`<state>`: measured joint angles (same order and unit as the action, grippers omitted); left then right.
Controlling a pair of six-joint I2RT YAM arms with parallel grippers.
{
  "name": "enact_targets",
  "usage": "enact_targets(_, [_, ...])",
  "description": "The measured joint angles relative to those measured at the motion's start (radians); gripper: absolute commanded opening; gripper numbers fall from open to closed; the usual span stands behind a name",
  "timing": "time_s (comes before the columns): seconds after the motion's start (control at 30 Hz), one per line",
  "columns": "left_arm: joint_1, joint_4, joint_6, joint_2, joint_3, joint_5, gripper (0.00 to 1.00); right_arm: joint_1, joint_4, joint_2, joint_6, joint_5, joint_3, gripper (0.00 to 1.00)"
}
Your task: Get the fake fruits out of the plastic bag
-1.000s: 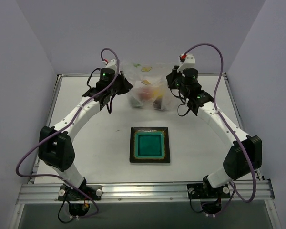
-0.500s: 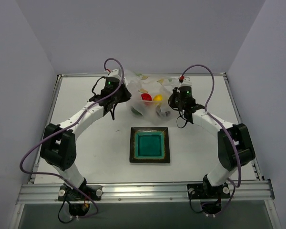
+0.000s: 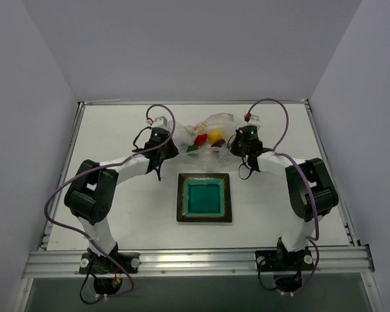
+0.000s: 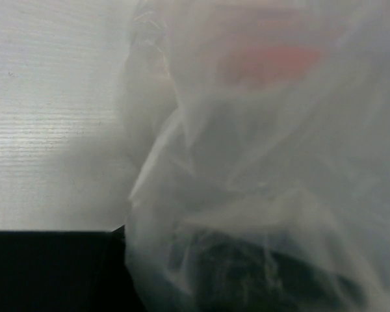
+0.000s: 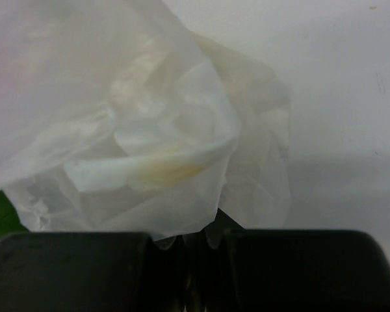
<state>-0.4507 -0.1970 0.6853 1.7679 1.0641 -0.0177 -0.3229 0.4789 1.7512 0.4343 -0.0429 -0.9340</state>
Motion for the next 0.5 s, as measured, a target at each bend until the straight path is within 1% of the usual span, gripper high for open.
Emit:
enact_targets(0.07, [0.0,-0.031,0.01,0.034,-0.001,0.0,0.03,0.007,0.009,0.032,0.008,-0.003,0.0,0.0])
enact_targets(0.1, [0.0,-0.045,0.015,0.05,-0.001,-0.001,0.12,0.01,0.009,0.048,0.011,-0.004,0.0,0.0])
enact_targets(0.17, [0.0,-0.061,0.023,0.069,-0.005,-0.001,0.25,0.013,0.008,0.079,0.011,-0.008,0.0,0.0])
enact_targets(0.2, [0.001,-0.069,0.027,0.071,-0.012,-0.001,0.33,0.016,0.005,0.093,0.011,-0.01,0.0,0.0])
enact_targets(0.23, [0.002,-0.076,0.031,0.069,-0.021,0.0,0.52,0.019,-0.002,0.103,0.011,-0.01,0.0,0.0])
enact_targets(0.27, [0.004,-0.082,0.029,0.067,-0.028,0.001,0.62,0.021,-0.007,0.106,0.011,-0.011,0.0,0.01])
enact_targets(0.3, [0.006,-0.084,0.033,0.061,-0.037,0.005,0.71,0.024,-0.014,0.106,0.008,-0.017,0.0,0.08])
enact_targets(0.33, [0.01,-0.087,0.036,0.053,-0.05,0.008,0.86,0.029,-0.018,0.105,0.006,-0.02,0.0,0.15])
enact_targets(0.4, [0.016,-0.083,0.043,0.019,-0.087,0.013,0.91,0.035,-0.021,0.1,0.005,-0.023,0.0,0.31])
enact_targets(0.43, [0.016,-0.08,0.049,-0.007,-0.109,0.016,0.96,0.035,-0.028,0.094,0.0,-0.024,0.0,0.43])
enact_targets(0.5, [0.014,-0.067,0.052,-0.086,-0.162,0.021,0.97,0.033,-0.05,0.069,-0.008,-0.03,0.0,0.55])
